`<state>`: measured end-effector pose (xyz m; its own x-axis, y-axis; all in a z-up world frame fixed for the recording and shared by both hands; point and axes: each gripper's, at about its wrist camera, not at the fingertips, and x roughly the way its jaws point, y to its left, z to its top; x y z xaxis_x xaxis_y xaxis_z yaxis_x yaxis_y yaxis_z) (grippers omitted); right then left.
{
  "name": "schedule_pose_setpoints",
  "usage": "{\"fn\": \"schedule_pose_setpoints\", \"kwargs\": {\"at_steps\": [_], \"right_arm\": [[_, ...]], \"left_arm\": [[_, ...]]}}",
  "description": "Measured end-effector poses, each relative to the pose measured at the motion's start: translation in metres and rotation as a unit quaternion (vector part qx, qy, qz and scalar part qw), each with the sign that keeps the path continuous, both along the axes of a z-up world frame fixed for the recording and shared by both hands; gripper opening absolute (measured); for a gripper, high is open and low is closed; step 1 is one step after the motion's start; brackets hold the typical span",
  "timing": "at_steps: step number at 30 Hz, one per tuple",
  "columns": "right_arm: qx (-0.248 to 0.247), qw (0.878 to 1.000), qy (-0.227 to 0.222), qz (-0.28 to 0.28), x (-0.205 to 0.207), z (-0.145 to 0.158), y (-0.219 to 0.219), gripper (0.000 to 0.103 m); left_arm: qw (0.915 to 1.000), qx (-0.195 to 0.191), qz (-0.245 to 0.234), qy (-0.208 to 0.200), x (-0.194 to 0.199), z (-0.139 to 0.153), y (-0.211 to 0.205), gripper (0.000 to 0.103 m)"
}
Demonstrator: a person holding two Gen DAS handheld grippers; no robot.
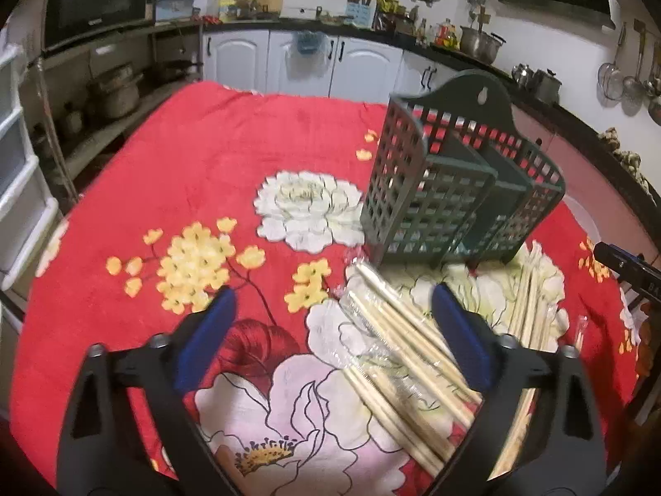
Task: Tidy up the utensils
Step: 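Close the left tool on a chopstick while the right tool grasps another chopstick, then lift the left tool's chopstick upright while the right tool raises its chopstick over the caddy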
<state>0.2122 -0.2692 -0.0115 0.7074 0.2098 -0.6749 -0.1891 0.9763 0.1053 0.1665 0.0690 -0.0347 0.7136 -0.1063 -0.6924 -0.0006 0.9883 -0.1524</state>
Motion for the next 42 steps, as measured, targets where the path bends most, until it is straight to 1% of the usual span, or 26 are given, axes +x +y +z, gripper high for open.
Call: {"fn": "schedule_pose_setpoints", "kwargs": {"at_steps": [1,2,3,4,5,6,7,8,11,14,16,17,18,20,23,25,28,31,36,39,42], "right_arm": [[0.000,1.000,0.005,0.005,0.000,-0.004,0.001,0.068],[-0.001,1.000,0.012,0.008,0.000,-0.007,0.001,0.062],[-0.002,1.000,0.018,0.013,0.000,-0.011,0.002,0.054],[0.001,0.999,0.024,0.023,-0.001,-0.015,0.003,0.051],[0.003,0.999,0.029,0.030,-0.001,-0.018,0.004,0.046],[0.004,0.999,0.035,0.037,-0.002,-0.022,0.005,0.041],[0.008,0.998,0.044,0.045,-0.002,-0.026,0.007,0.040],[0.013,0.997,0.050,0.052,-0.002,-0.030,0.008,0.037],[0.026,0.995,0.066,0.064,0.000,-0.038,0.014,0.034],[0.042,0.993,0.082,0.073,0.005,-0.045,0.017,0.032],[0.055,0.991,0.097,0.076,0.010,-0.051,0.018,0.030],[0.063,0.989,0.105,0.078,0.013,-0.054,0.017,0.027],[0.074,0.987,0.115,0.079,0.016,-0.057,0.016,0.021],[0.090,0.985,0.124,0.082,0.019,-0.062,0.014,0.010],[0.100,0.985,0.119,0.075,0.021,-0.062,0.012,0.004],[0.097,0.987,0.112,0.065,0.021,-0.059,0.010,0.004],[0.082,0.990,0.099,0.051,0.022,-0.055,0.006,0.004],[0.080,0.991,0.101,0.036,0.027,-0.055,-0.001,0.004],[0.088,0.991,0.097,0.011,0.032,-0.053,-0.019,0.004],[0.113,0.988,0.107,0.007,0.034,-0.055,-0.030,0.005],[0.118,0.987,0.108,0.007,0.031,-0.056,-0.036,0.005]], "left_arm": [[1.0000,-0.004,-0.001,0.006,0.000,-0.004,0.001,0.071],[0.9999,-0.011,-0.001,0.013,0.001,-0.008,0.003,0.068],[0.9996,-0.020,-0.001,0.022,0.001,-0.013,0.006,0.061],[0.9992,-0.028,-0.002,0.029,0.002,-0.017,0.008,0.057],[0.9985,-0.039,-0.002,0.039,0.002,-0.023,0.012,0.054],[0.9978,-0.048,-0.002,0.046,0.004,-0.026,0.014,0.049],[0.9968,-0.061,-0.003,0.052,0.005,-0.030,0.016,0.045],[0.9950,-0.080,-0.002,0.060,0.006,-0.034,0.021,0.043],[0.9922,-0.106,0.000,0.066,0.007,-0.039,0.028,0.037],[0.9895,-0.127,-0.007,0.069,0.009,-0.041,0.031,0.036],[0.9886,-0.133,-0.009,0.069,0.011,-0.043,0.031,0.036],[0.9878,-0.139,-0.012,0.068,0.011,-0.044,0.031,0.036],[0.9870,-0.144,-0.014,0.070,0.012,-0.045,0.031,0.036],[0.9868,-0.145,-0.016,0.070,0.013,-0.047,0.030,0.031],[0.9864,-0.147,-0.018,0.072,0.016,-0.050,0.032,0.021],[0.9863,-0.148,-0.018,0.071,0.017,-0.052,0.035,0.014],[0.9859,-0.149,-0.022,0.072,0.016,-0.054,0.041,0.006],[0.9846,-0.157,-0.021,0.075,0.016,-0.056,0.045,0.001],[0.9832,-0.162,-0.023,0.080,0.011,-0.055,0.048,0.001],[0.9826,-0.165,-0.025,0.081,0.005,-0.053,0.045,0.002],[0.9833,-0.161,-0.030,0.079,0.002,-0.053,0.041,0.012]]}}
